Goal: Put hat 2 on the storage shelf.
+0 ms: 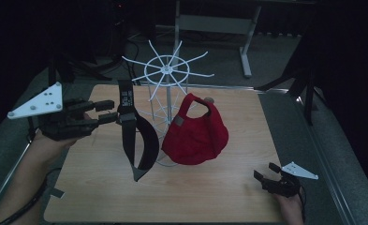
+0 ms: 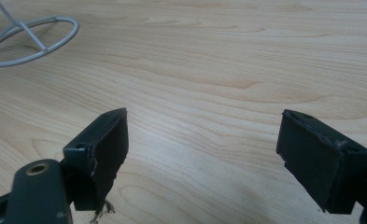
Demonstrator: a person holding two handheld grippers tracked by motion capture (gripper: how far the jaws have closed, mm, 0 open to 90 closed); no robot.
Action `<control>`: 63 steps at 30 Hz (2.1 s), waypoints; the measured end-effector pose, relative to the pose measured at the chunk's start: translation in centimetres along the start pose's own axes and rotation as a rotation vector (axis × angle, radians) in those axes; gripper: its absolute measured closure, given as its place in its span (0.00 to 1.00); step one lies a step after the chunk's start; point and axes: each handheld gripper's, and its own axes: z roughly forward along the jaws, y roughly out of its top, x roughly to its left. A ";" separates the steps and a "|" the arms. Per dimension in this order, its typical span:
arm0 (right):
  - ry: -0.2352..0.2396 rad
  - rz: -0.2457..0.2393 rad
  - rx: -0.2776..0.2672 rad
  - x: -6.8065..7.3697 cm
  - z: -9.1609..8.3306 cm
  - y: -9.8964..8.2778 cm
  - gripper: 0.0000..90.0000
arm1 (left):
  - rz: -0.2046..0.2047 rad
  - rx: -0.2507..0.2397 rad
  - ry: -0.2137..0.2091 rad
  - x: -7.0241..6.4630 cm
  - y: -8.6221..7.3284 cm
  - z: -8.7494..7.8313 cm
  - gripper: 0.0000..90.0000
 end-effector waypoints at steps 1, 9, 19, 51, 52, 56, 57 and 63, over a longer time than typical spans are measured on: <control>0.000 -0.001 0.000 0.0 0.0 0.0 0.19 | -0.002 0.001 -0.002 -0.1 -0.3 0.0 0.71; 0.000 -0.001 -0.001 0.0 0.0 0.0 0.19 | -0.021 0.027 0.000 -0.3 -2.7 -0.5 0.68; 0.002 -0.001 -0.004 0.0 0.0 0.0 0.18 | -0.055 0.048 0.022 -0.4 -5.9 -1.0 0.67; -0.004 -0.007 0.003 0.1 0.1 0.0 0.17 | -0.224 0.117 0.107 -1.9 -18.9 0.2 0.64; -0.005 -0.007 0.003 0.1 0.1 0.0 0.17 | -0.229 0.120 0.109 -2.0 -19.2 0.2 0.63; -0.005 -0.007 0.003 0.1 0.1 0.0 0.17 | -0.238 0.137 0.116 -2.4 -20.2 0.4 0.63; -0.004 -0.006 0.003 0.1 0.1 0.0 0.17 | -0.243 0.142 0.118 -2.5 -20.6 0.4 0.63; -0.006 -0.008 0.001 0.1 0.0 0.0 0.17 | -0.256 0.167 0.130 -3.1 -22.0 0.6 0.63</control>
